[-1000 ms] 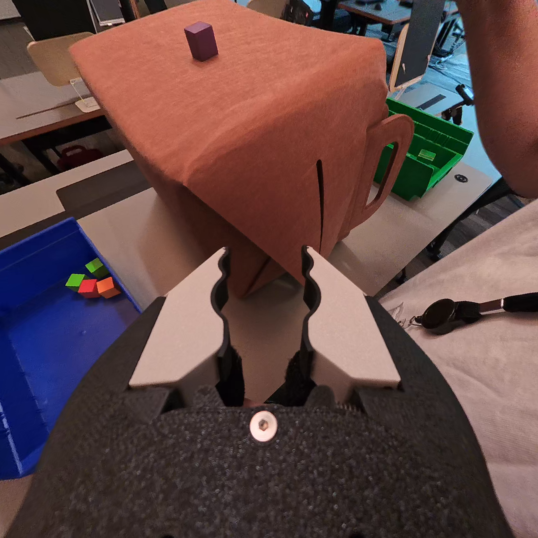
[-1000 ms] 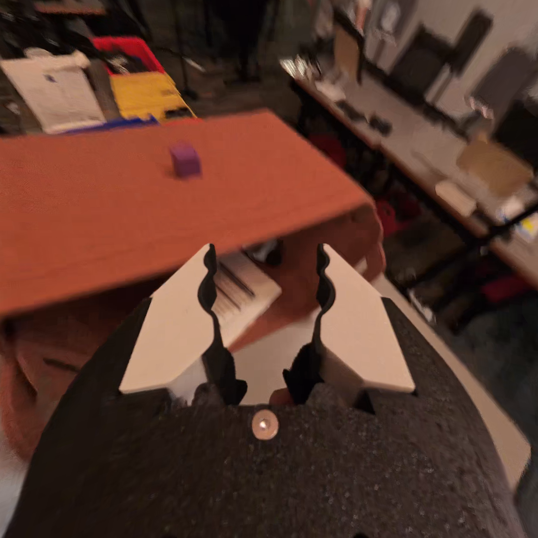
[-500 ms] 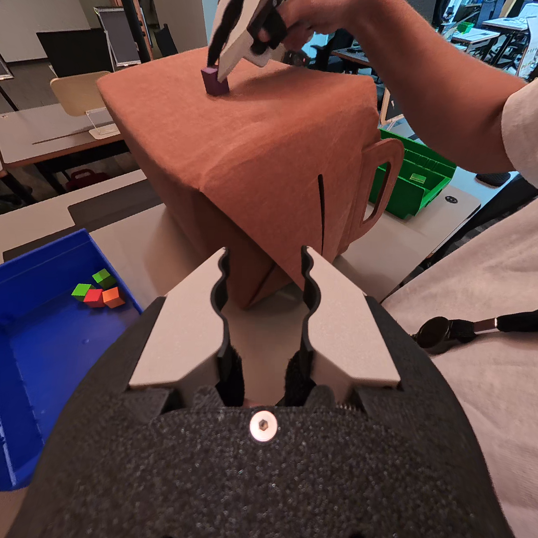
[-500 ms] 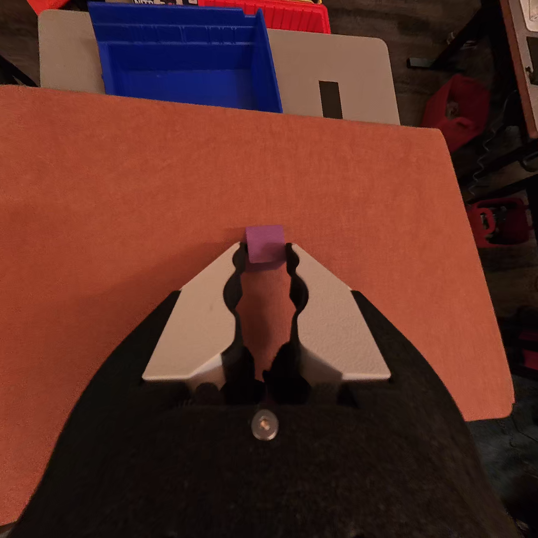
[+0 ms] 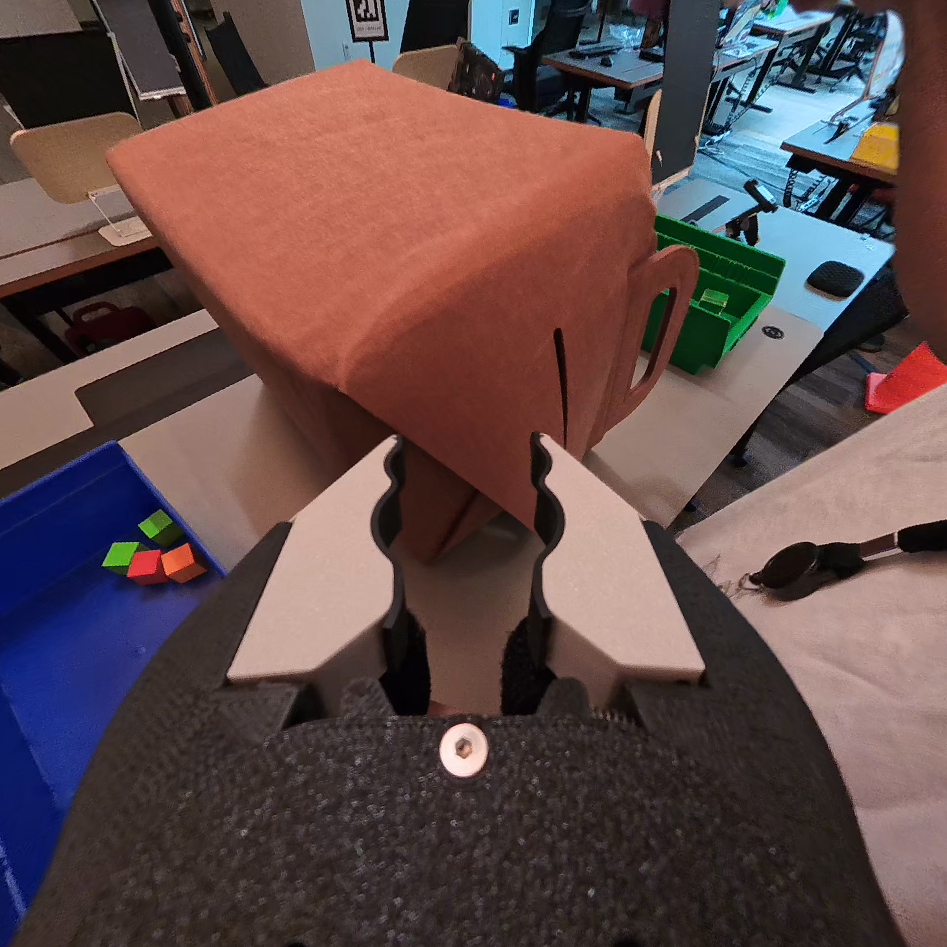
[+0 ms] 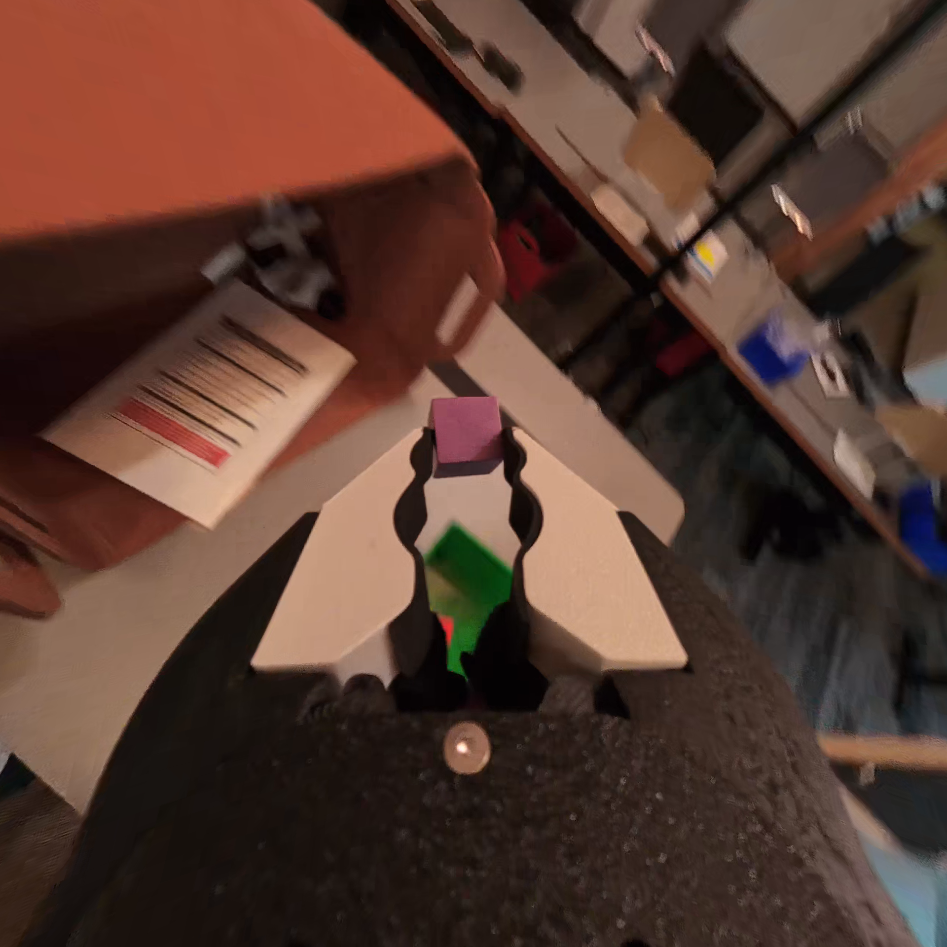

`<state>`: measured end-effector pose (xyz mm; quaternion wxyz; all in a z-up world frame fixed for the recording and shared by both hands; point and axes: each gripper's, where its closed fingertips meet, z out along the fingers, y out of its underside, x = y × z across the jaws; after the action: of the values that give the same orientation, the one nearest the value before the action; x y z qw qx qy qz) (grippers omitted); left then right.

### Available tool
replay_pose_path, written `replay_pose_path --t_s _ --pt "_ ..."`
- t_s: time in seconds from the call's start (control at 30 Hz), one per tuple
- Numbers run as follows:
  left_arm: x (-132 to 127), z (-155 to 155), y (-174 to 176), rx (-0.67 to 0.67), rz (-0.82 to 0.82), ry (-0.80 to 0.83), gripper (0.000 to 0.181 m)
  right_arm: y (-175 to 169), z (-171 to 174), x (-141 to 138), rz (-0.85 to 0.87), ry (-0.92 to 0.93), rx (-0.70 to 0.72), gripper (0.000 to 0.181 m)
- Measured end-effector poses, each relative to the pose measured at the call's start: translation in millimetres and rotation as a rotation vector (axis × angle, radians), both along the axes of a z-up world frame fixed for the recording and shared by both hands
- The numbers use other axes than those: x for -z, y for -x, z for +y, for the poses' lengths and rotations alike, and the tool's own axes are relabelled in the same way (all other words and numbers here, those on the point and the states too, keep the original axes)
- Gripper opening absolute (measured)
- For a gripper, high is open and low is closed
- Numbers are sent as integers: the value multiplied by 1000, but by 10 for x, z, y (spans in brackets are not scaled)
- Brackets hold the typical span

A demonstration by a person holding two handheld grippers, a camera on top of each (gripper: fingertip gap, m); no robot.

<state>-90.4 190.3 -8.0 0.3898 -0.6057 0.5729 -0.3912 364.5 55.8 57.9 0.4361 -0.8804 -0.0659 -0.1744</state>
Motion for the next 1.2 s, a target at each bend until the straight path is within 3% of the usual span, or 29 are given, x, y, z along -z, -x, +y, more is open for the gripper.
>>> replay_pose_path --t_s 0.13,0.27,0.37,0.47,0.83,0.97,1.07,1.2 --pt "-60 24 -109 13 20 -3 50 -670 -905 1277 131 117 252 27" --pt "-157 -21 -248 35 23 3 50 -814 -1274 2521 272 229 328 27" --pt "-184 -72 -346 42 41 -12 50 -888 -1375 3114 304 325 349 26" --pt "-178 -169 -415 56 60 -20 50 -824 -1367 3417 396 382 323 26" --pt "-90 -358 -457 59 90 -22 50 -598 -1026 3459 402 413 200 26" --pt "-102 -346 -409 50 74 -14 50 -610 -1130 3358 377 424 221 44" --pt "-81 -279 -349 24 67 3 50 -593 -1120 2863 384 259 273 43" --pt "-19 -178 -270 -21 50 118 50 -304 -959 1806 370 -147 298 39"
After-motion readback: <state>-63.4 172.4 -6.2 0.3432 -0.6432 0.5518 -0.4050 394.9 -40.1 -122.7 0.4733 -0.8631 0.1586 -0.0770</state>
